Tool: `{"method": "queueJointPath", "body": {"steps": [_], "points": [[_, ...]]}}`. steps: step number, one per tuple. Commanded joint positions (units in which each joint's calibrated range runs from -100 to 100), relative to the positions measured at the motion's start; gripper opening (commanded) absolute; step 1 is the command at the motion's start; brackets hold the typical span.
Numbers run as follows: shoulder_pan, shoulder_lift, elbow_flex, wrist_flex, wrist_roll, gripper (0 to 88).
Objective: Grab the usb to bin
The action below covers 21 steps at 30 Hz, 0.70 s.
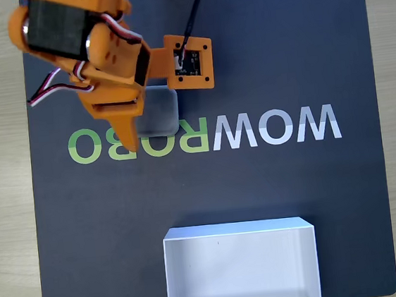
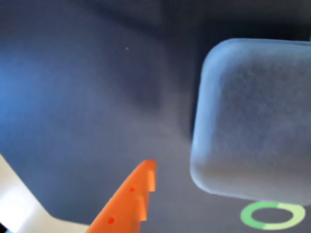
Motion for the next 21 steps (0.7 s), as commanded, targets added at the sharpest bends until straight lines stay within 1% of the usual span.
{"method": "queueJointPath", "body": {"steps": [1, 9, 12, 21], "points": [[-0.29, 0.69, 1.48, -3.52, 0.16, 44.6], [-5.76, 3.4, 0.76, -5.26, 0.16, 44.4], [-7.53, 4.76, 1.03, -7.53, 0.26, 44.3], [-7.19, 5.26, 0.94, -7.01, 0.26, 44.0]]}}
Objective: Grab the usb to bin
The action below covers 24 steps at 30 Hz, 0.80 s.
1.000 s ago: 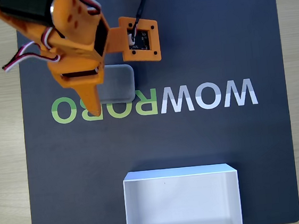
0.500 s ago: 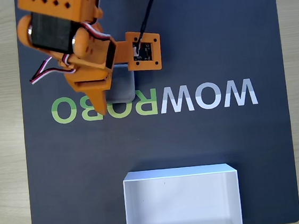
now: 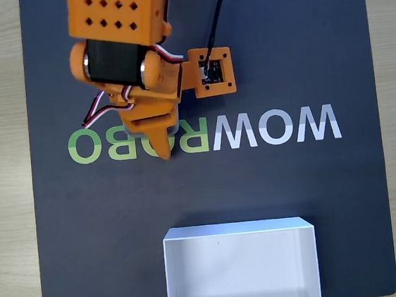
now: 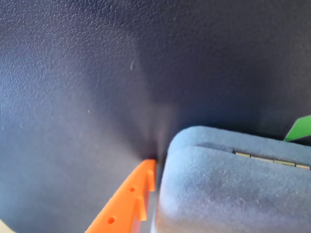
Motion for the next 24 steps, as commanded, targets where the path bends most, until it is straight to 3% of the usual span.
{"method": "queueJointPath", "body": {"steps": [1, 5, 13, 24], "points": [[-0.29, -0.29, -0.5, 0.15, -0.05, 44.0], [0.29, -0.29, -0.14, 0.23, -0.79, 37.7], [4.42, -1.13, 0.22, -0.47, -4.2, 1.3], [0.8, -23.94, -6.28, 5.38, -4.15, 1.4]]}}
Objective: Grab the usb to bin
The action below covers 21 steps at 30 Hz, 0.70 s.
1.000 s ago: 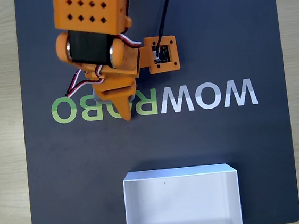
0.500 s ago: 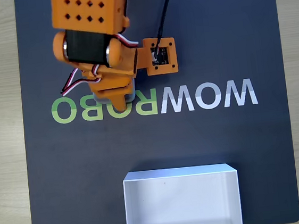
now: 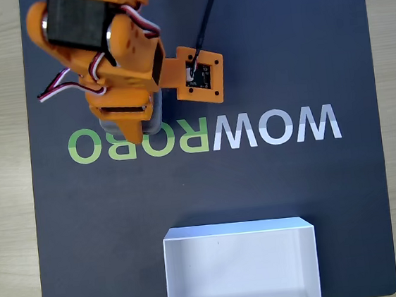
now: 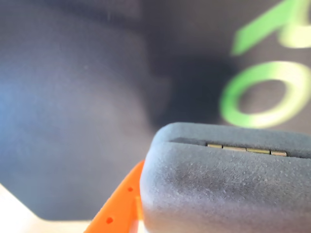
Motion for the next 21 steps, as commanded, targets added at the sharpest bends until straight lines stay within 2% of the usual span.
{"method": "queueJointPath", "body": {"steps": [1, 8, 12, 16, 21], "points": [[-3.38, -14.35, -7.46, 1.76, -0.11, 1.4], [-12.98, -29.19, -18.75, 1.33, -0.11, 1.4], [-16.1, -31.05, -25.62, 1.76, -0.17, 1.4], [-16.26, -24.01, -33.93, 1.59, -0.32, 1.4], [-15.67, -5.28, -48.2, 1.76, -3.48, 1.4]]}}
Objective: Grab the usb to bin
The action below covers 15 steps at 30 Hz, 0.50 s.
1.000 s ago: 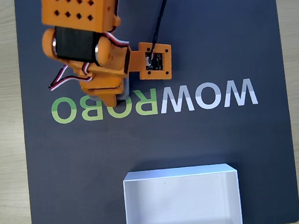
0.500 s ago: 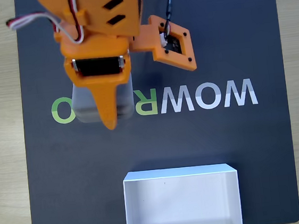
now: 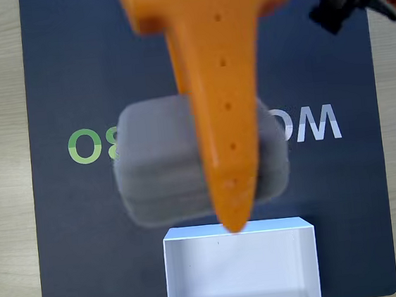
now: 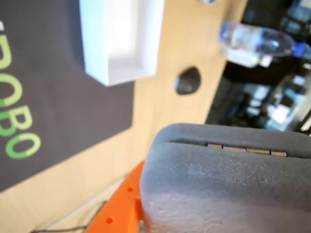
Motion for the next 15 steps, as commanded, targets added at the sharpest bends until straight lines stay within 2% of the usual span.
{"method": "queueJointPath", "body": {"steps": [1, 8, 15], "points": [[0.24, 14.32, -14.04, 0.13, -2.06, 1.4], [0.58, 42.3, -35.9, 0.13, -3.64, 1.4], [0.41, 61.12, -52.88, -0.75, -3.22, 1.4]]}}
